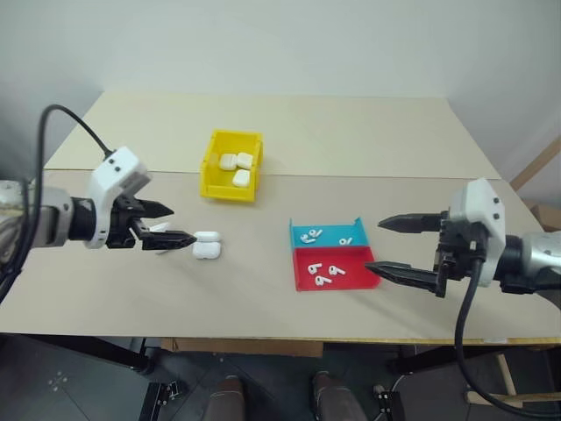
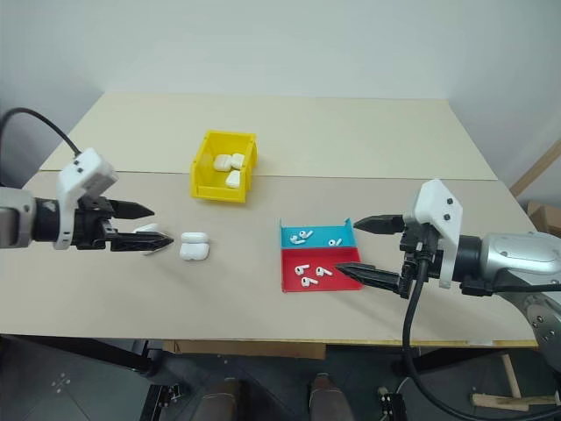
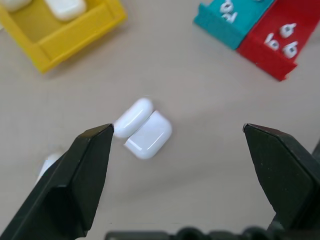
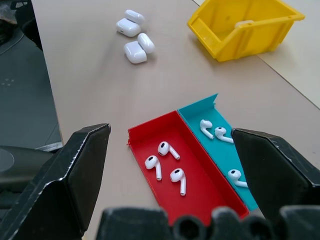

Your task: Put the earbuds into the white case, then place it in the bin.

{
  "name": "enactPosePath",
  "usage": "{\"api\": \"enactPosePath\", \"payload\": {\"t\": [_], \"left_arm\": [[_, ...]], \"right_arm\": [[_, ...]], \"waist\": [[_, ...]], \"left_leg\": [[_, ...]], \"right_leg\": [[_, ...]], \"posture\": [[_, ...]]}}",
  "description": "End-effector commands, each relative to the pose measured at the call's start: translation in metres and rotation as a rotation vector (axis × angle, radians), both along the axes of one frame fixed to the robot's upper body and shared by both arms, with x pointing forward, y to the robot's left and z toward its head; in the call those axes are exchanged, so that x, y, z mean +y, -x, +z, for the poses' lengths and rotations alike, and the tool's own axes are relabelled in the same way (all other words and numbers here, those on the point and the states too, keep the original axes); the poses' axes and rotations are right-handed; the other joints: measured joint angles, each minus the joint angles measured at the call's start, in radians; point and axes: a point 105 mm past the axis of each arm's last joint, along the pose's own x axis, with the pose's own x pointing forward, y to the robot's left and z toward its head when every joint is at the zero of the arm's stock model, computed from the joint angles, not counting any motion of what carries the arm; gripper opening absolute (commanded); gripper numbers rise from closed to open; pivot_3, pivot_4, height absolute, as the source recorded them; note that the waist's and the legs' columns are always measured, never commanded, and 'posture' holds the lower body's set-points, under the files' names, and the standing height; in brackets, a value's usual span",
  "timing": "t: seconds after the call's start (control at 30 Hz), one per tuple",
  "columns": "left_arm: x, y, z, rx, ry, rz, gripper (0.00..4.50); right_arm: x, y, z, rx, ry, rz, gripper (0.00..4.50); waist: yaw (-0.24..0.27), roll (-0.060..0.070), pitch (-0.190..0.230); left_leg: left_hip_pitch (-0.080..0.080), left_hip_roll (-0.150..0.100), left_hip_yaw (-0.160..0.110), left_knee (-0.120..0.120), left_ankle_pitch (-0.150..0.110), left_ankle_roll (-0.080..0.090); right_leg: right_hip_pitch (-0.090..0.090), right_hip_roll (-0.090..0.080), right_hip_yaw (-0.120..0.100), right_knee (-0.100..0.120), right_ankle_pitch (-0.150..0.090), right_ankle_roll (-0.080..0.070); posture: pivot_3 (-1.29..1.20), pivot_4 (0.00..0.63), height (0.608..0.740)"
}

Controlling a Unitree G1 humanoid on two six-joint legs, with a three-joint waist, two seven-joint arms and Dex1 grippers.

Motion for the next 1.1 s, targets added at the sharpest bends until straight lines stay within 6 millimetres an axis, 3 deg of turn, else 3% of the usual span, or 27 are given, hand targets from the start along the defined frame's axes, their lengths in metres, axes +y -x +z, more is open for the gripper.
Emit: {"api": "enactPosePath", "payload": {"t": [0.03, 0.37, 0.77, 1.1], "left_arm": [[0.002, -0.01, 0.0, 0.093, -0.004, 0.125, 4.5], [-0.009, -0.026, -0.014, 0.262, 0.027, 0.26, 4.5], [-0.016, -0.03, -0.039, 0.4, -0.112, 0.409, 4.5], [-0.041, -0.048, -0.045, 0.428, -0.123, 0.483, 4.5]], "right_arm": [[0.005, 0.005, 0.004, -0.023, -0.004, 0.014, 4.49], [0.005, 0.007, 0.001, -0.023, 0.0, -0.004, 4.49], [0.004, 0.007, 0.004, -0.023, -0.005, -0.001, 4.49], [0.007, 0.011, 0.003, -0.036, -0.014, 0.004, 4.49]], "waist": [[0.0, 0.0, 0.0], [-0.005, 0.0, 0.0], [0.002, -0.001, 0.0], [0.013, -0.001, 0.0]], "left_leg": [[0.0, 0.0, 0.0, 0.0, 0.0, 0.0], [0.0, 0.0, -0.001, 0.0, 0.0, 0.0], [0.0, -0.002, -0.002, 0.0, 0.0, 0.0], [-0.001, -0.003, -0.002, 0.001, 0.0, 0.0]], "right_leg": [[0.0, 0.0, 0.0, 0.0, 0.0, 0.0], [-0.001, 0.0, 0.0, 0.001, 0.0, 0.0], [-0.001, -0.001, 0.0, 0.002, 0.0, 0.0], [0.0, -0.002, 0.0, 0.001, 0.0, 0.0]], "posture": [[0.0, 0.15, 0.74], [0.0, 0.15, 0.74], [0.0, 0.15, 0.74], [0.0, 0.15, 0.74]]}}
